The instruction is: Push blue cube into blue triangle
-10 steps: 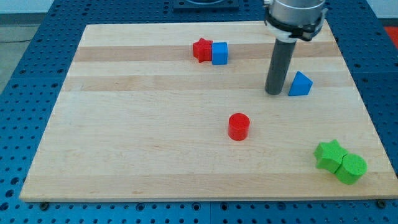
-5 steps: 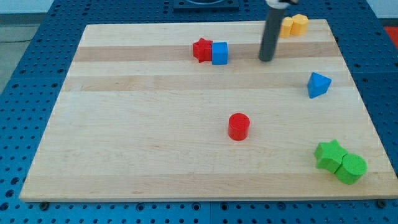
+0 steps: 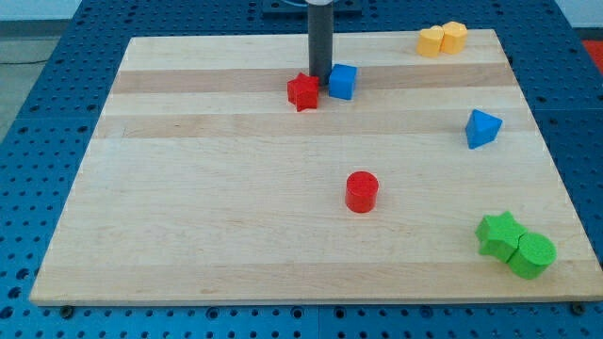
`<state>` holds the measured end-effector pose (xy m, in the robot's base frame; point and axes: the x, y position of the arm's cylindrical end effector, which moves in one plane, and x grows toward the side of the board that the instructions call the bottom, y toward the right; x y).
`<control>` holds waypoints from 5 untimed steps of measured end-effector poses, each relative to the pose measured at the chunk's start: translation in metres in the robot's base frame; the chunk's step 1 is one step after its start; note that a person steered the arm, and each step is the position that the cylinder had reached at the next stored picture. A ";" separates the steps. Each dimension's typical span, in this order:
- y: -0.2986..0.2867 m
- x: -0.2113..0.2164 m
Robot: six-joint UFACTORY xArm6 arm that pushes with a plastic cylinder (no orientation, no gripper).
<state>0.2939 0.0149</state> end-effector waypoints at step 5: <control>0.093 0.057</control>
<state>0.3510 0.1075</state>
